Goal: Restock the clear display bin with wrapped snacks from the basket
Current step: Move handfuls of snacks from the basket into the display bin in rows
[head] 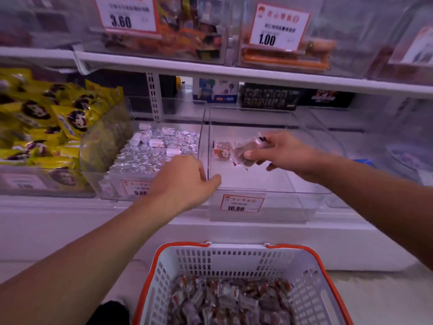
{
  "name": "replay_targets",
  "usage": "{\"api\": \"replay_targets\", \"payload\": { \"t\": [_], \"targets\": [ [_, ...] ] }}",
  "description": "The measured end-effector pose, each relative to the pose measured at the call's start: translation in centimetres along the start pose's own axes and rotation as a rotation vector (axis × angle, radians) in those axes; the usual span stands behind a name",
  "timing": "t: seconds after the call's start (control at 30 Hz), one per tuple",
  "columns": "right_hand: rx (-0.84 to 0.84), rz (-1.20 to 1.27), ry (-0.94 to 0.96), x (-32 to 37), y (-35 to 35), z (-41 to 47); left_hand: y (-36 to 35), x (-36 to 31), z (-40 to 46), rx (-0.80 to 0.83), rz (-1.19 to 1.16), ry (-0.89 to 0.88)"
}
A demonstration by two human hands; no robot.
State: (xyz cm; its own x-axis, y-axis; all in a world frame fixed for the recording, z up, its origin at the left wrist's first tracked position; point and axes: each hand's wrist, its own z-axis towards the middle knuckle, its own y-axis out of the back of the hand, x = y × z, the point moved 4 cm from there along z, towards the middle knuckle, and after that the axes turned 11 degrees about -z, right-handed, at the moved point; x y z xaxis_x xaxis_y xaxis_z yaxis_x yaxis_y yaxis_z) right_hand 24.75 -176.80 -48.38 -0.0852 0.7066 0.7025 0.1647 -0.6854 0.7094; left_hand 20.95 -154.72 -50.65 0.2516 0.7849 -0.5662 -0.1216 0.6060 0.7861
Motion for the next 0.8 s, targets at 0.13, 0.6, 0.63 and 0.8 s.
{"api": "replay_targets", "payload": {
  "t": [0.13, 0.6, 0.63, 0.8],
  "targets": [
    [0.122, 0.152, -0.264, -2.5, -4.8, 6.8, -1.2, 0.1, 0.7, 0.109, 0.024, -0.072],
    [-0.124, -0.696, -0.174, -4.4, -5.6, 13.3, -0.9, 0.1, 0.9, 0.108, 0.044, -0.209],
    [-0.107, -0.647, -0.204, -4.4, -5.8, 13.3, -0.9, 0.1, 0.9, 0.109, 0.03, -0.205],
    [-0.038, -0.511, -0.271, -3.6, -7.3, 13.7, -1.2, 0.4, 1.1, 0.097, 0.0, -0.175]
  ]
}}
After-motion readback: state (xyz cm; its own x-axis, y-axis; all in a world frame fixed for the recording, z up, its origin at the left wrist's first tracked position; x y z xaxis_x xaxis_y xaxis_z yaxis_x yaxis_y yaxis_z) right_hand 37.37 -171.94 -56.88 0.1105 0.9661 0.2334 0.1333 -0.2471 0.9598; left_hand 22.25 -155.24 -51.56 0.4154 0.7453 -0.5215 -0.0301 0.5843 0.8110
